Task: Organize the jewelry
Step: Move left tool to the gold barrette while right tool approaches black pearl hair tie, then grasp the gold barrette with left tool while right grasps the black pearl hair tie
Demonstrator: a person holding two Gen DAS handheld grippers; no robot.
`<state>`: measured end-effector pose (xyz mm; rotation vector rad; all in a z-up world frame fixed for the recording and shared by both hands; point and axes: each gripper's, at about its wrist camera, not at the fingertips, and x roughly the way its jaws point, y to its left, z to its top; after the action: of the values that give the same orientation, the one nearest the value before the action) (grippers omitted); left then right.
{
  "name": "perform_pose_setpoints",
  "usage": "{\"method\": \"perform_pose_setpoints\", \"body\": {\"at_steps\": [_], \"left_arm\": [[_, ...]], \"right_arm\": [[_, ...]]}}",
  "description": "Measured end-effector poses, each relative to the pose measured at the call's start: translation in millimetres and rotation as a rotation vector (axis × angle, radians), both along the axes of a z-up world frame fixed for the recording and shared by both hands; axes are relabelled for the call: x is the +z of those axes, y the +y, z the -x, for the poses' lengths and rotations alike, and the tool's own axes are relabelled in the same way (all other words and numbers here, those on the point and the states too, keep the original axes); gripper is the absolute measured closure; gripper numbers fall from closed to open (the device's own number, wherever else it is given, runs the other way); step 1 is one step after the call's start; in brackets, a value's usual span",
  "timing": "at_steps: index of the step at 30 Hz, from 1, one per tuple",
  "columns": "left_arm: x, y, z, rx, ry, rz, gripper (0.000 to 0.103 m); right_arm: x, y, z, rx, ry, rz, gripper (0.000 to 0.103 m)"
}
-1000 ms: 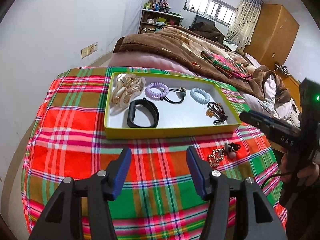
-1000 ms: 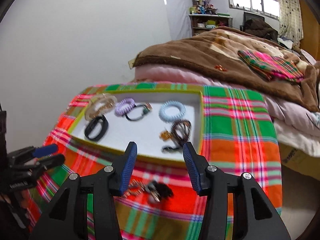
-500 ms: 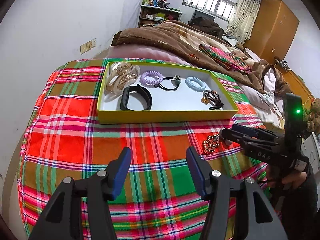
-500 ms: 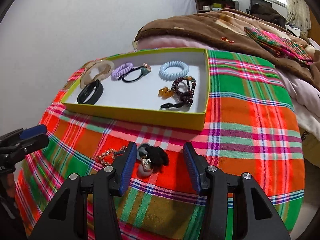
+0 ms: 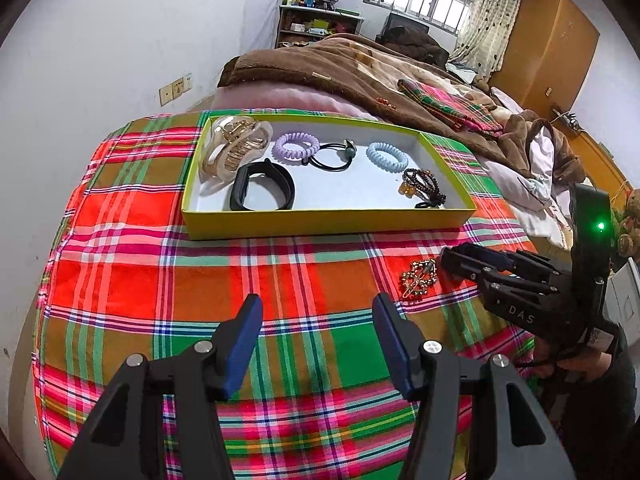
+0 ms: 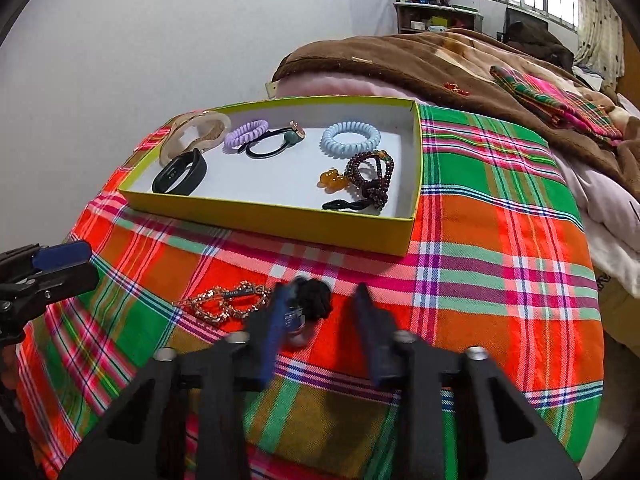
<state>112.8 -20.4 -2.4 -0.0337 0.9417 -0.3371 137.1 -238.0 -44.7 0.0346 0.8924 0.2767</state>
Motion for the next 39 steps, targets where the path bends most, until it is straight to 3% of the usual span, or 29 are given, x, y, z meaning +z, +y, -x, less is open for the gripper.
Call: {"method": "perform_pose_setpoints", "body": {"at_steps": [9,27,39], "left_arm": [[-2.1,-18.7,-0.3,-0.041,0.007,-0.012,0.044],[-11.4,-86.6,-4.2,-0.211,0.004,-0.091,0.044],[-20.3,-105.2,-13.4,-0.231,0.004,-0.144,0.044]], "right_arm": [[3.6,-15.3,7.9,-0.034,-0.020,-0.026,0.084],[13.5,-41.3,36.9,-0.085,-0.055,-0.049,0.084],[11.9,-50.8,45.9,-0.103,-0.061,-0.065,0.084]]}}
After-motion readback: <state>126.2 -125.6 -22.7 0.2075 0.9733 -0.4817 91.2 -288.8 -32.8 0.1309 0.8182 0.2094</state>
